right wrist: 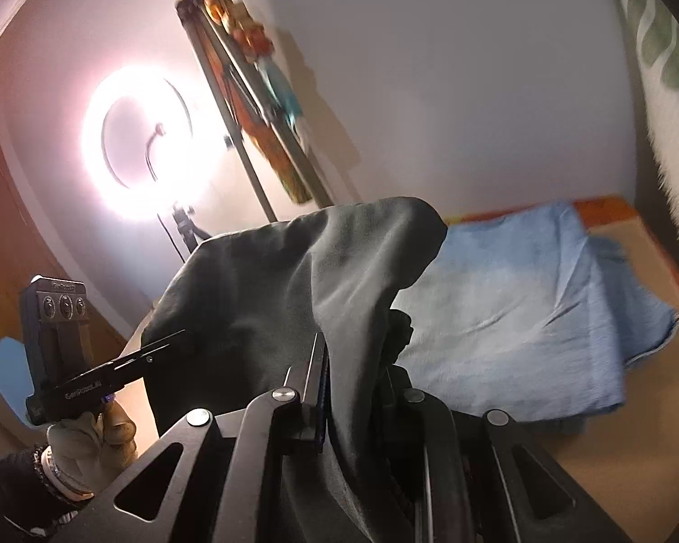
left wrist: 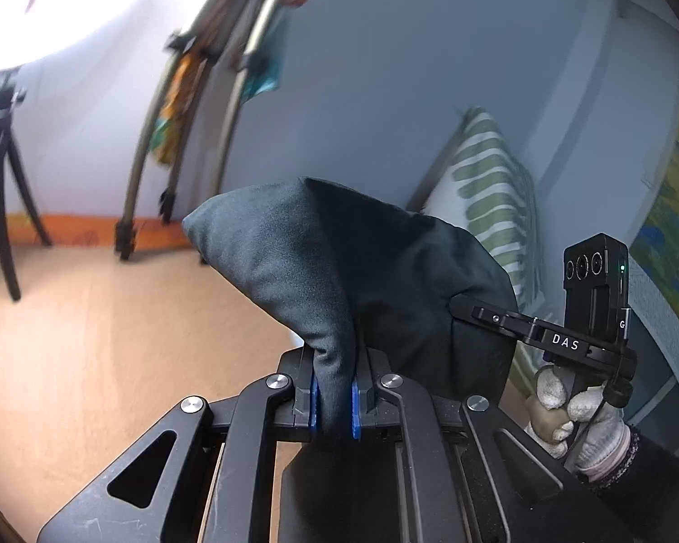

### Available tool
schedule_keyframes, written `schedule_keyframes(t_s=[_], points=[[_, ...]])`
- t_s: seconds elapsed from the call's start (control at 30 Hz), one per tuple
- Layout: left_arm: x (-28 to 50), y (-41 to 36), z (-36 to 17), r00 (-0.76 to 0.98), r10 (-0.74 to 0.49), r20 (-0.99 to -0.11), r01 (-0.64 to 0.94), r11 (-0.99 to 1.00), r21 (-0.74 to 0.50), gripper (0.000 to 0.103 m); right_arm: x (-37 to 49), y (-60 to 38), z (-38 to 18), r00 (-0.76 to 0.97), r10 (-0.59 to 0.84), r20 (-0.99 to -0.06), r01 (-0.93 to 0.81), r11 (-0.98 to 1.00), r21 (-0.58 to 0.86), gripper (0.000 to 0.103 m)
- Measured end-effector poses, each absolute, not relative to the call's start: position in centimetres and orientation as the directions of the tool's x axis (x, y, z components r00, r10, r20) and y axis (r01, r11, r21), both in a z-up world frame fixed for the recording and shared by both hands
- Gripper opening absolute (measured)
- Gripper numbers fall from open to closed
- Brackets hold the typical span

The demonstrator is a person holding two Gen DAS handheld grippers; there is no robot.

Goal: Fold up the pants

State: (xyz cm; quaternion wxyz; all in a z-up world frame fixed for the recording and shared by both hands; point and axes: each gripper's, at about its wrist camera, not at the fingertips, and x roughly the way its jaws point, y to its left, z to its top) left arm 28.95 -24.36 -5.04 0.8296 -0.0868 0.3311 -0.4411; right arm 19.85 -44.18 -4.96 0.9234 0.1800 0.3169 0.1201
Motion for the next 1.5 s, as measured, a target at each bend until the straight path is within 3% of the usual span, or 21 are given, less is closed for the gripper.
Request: schedule_keyframes(t_s=[0.33,0.73,1.3,1.43,1.5], points=[[29.9,-29.0,-1.6,0.357,-0.832,-0.424,0.741,0.529,-0.413,0.008,18.3,-47.7,0.0,0.842,0.225,-0.49,-0.056,0.94,0.337,0.013],[33.4,-35.0,-1.3,0.346,-0.833,-0.432,0.757,0.52,-0.396,0.008,22.8,-52.7,1.6,0.841,0.142,-0.522,0.012,0.96,0.28,0.013],[40.3,-41.0,-7.8,0.38,-0.731,-0.568,0.685,0.634,-0.359,0.008,33.7,-57.0,-7.0,0.727,0.103,-0.678,0.089,0.966,0.243,0.013],[41.3,-41.7,-8.4,0.404,-0.682,-0.609,0.67,0.674,-0.311,0.013,34.9,-57.3,-8.1,0.694,0.009,-0.72,0.158,0.974,0.164,0.026],[41.6,-41.8,-8.7,0.401,-0.672,-0.623,0.654,0.686,-0.319,0.022,35.0,-57.6,-8.1,0.689,-0.032,-0.724,0.189,0.973,0.136,0.039]])
